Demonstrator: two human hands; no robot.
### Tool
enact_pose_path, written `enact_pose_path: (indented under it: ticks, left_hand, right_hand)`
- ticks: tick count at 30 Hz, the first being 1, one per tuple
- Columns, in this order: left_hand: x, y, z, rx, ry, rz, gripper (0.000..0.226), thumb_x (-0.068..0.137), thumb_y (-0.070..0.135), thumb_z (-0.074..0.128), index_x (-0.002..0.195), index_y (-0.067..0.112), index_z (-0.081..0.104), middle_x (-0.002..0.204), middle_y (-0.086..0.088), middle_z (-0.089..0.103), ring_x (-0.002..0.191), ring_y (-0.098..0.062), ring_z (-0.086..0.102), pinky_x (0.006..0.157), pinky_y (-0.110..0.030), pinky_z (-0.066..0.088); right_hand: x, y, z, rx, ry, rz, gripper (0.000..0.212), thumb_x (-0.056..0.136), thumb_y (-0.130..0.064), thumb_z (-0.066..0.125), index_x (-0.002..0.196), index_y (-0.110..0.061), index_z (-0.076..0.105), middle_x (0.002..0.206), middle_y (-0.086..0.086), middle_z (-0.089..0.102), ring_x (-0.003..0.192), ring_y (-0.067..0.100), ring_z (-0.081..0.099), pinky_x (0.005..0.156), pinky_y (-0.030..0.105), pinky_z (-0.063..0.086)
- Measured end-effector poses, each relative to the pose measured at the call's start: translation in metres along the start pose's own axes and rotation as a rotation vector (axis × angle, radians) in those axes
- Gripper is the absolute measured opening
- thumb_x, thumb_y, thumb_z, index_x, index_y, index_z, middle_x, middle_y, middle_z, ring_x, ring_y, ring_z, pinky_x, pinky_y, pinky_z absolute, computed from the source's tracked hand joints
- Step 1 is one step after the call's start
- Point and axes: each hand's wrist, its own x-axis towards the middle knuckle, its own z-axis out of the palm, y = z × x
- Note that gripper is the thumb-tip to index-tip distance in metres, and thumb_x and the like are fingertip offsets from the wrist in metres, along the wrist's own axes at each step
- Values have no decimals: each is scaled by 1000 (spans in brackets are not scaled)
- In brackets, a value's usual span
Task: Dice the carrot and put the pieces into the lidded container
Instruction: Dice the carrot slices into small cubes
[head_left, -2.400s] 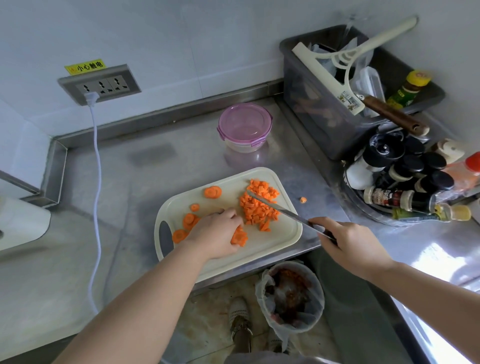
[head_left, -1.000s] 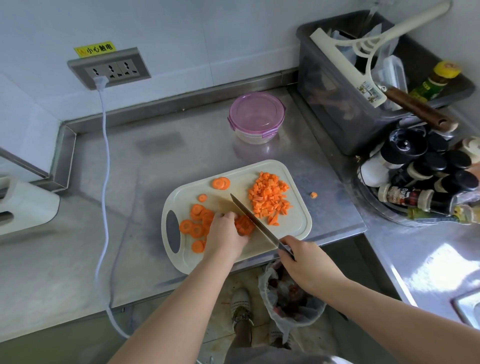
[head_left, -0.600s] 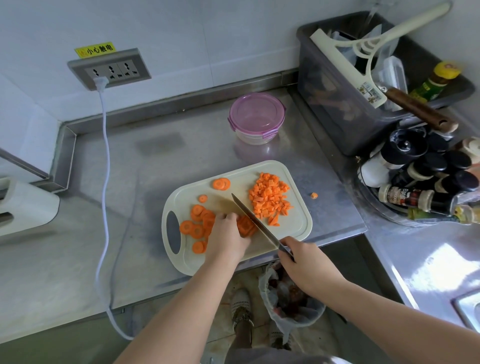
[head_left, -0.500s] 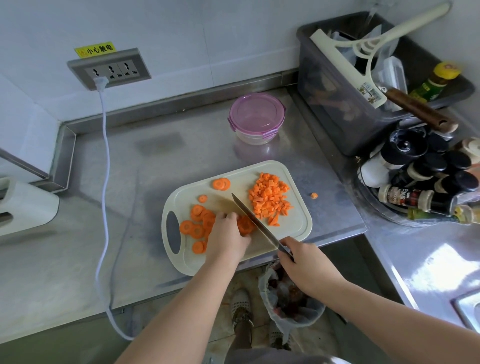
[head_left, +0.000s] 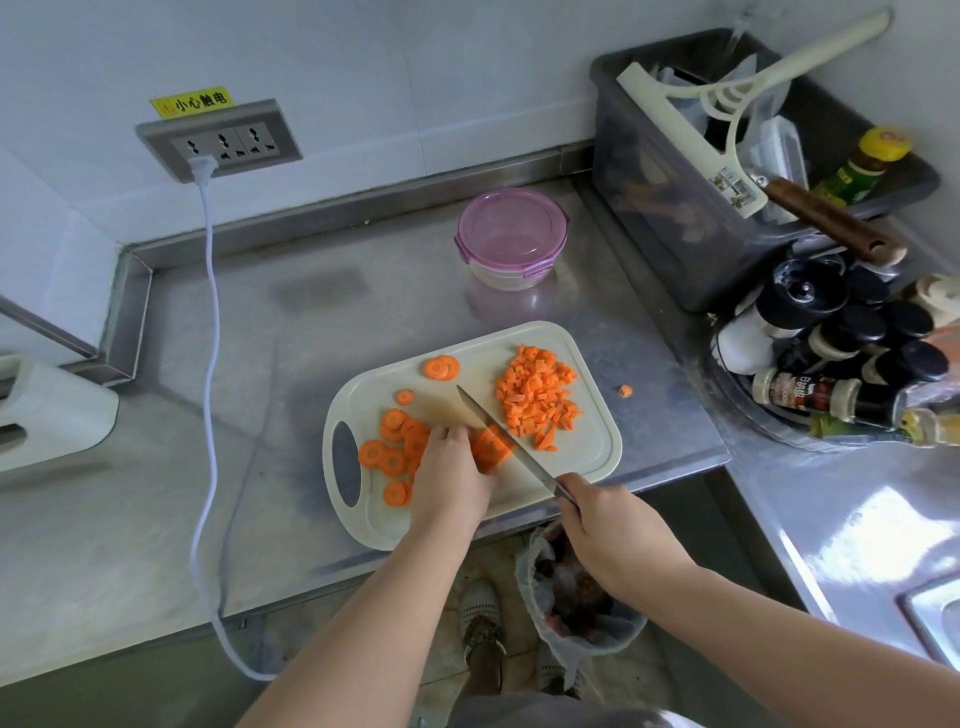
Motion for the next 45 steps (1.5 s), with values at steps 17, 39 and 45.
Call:
enact_pose_path:
  ticks: [17, 39, 45]
  left_hand:
    - [2, 0, 0, 24, 17, 5, 30, 83, 21, 65, 110, 9, 59, 112, -6, 58, 107, -24, 56, 78, -22, 39]
    - [0, -2, -3, -9, 30, 15, 30, 83, 29, 68, 104, 8, 64, 109, -5, 57, 102, -23, 57, 79, -25, 42]
    - [-2, -4, -7, 13, 30, 7, 36, 82, 30, 67, 109, 6, 62, 114, -6, 56, 108, -24, 55, 83, -26, 42]
  right_hand:
    - [1, -3, 3, -101, -108, -4, 26, 102, -21, 30, 124, -18, 42, 80, 4, 59, 67, 24, 58, 60, 39, 48]
    - [3, -3, -4, 8, -83, 17, 25, 102, -30, 30, 115, -21, 49, 82, 3, 62, 72, 23, 61, 70, 45, 54]
    - [-2, -6, 1, -39, -99, -6, 28, 102, -27, 28, 123, -21, 47, 89, 6, 64, 77, 26, 62, 70, 44, 53]
